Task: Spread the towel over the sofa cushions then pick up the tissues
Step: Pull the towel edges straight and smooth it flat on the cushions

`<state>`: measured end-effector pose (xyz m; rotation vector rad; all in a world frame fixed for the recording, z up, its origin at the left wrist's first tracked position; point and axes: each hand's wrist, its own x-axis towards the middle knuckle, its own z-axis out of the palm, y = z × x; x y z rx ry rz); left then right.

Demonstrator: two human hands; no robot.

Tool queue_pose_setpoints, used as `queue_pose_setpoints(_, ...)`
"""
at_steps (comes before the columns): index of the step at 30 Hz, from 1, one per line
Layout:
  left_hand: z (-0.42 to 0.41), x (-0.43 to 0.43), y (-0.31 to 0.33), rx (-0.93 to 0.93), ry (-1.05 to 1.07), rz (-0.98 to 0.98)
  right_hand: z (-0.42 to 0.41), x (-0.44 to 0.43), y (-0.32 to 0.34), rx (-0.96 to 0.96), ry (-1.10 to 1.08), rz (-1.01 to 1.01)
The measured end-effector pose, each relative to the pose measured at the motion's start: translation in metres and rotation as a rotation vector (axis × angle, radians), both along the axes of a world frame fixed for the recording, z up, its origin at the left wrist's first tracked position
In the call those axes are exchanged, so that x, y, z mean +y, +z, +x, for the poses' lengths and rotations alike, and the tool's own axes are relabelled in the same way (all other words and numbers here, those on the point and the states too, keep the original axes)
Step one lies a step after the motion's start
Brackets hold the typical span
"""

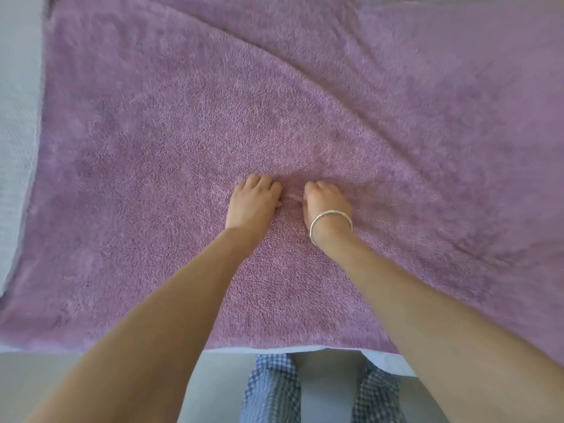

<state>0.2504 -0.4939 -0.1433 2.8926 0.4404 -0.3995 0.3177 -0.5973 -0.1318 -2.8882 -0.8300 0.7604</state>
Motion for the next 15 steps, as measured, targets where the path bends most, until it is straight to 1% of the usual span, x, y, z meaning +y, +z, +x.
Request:
queue_pose_setpoints(5, -0.016, 0.008, 0.003, -0.005, -0.085, 0.003, -0.012, -0.004, 0.005, 0.019, 0.042, 0.016)
queue_pose_setpoints(10, -0.030, 0.006, 0.011, -0.043, -0.031, -0.037, -0.018, -0.004, 0.008, 0.023, -0.010, 0.021)
queue_pose_setpoints(13, -0.046, 0.012, 0.020, -0.127, -0.048, -0.007, -0.033, -0.004, 0.015, -0.029, 0.039, 0.125)
queue_pose_setpoints(15, -0.069, 0.019, 0.023, -0.145, -0.035, -0.013, -0.054, -0.001, 0.018, -0.011, 0.136, 0.176)
